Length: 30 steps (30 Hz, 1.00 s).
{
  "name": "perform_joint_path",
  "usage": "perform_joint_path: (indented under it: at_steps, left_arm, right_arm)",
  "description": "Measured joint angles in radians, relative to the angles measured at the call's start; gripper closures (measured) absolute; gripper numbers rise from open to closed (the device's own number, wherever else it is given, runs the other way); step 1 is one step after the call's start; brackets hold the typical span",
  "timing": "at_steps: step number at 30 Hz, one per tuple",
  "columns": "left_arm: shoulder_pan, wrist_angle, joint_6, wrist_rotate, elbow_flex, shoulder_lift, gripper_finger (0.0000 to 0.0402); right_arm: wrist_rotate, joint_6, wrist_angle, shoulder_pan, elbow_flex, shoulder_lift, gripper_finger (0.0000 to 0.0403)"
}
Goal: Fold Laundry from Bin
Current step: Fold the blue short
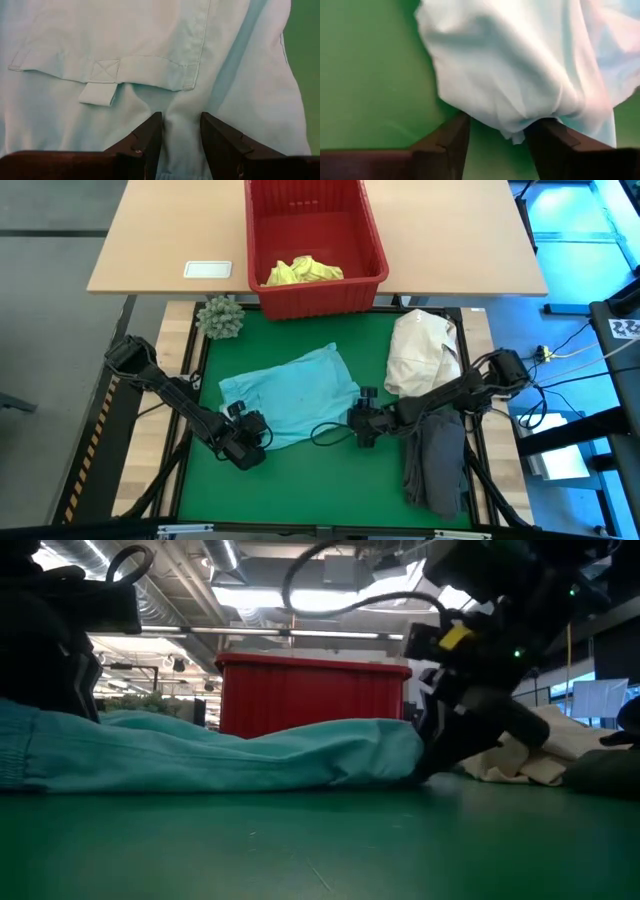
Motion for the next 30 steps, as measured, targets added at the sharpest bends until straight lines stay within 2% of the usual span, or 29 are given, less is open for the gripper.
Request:
perform_joint_path:
  at_steps: [4,8,10,13,16,22,30]
  left_arm:
    - [0.0,0.0,0.0,0.0,0.0,0.0,0.0273]
    - [0.0,0.0,0.0,0.0,0.0,0.0,0.0273]
    - [0.0,-0.001,0.0,0.0,0.0,0.0,0.0273]
    - [0.0,-0.001,0.0,0.0,0.0,0.0,0.0273]
    - [0.0,-0.004,0.0,0.004,0.0,0.0,0.0273]
    - [0.0,-0.025,-0.001,0.032,0.0,0.0,0.0274]
    - [0.0,-0.045,-0.008,0.033,0.0,0.0,0.0282]
  right_arm:
    - [0.014,-0.007,-0.015,0.0,0.0,0.031,0.0288]
    - [0.002,-0.025,-0.034,0.002,0.002,0.045,0.0373]
    - [0.0,-0.025,-0.056,0.002,0.003,0.045,0.0393]
    - [0.007,-0.022,-0.097,0.002,0.003,0.034,0.0387]
    - [0.008,-0.02,-0.16,0.002,0.003,0.015,0.0397]
    - [0.039,0.01,-0.406,0.002,0.058,0.008,0.04]
    - [0.039,0.011,-0.509,0.002,0.074,0.008,0.0401]
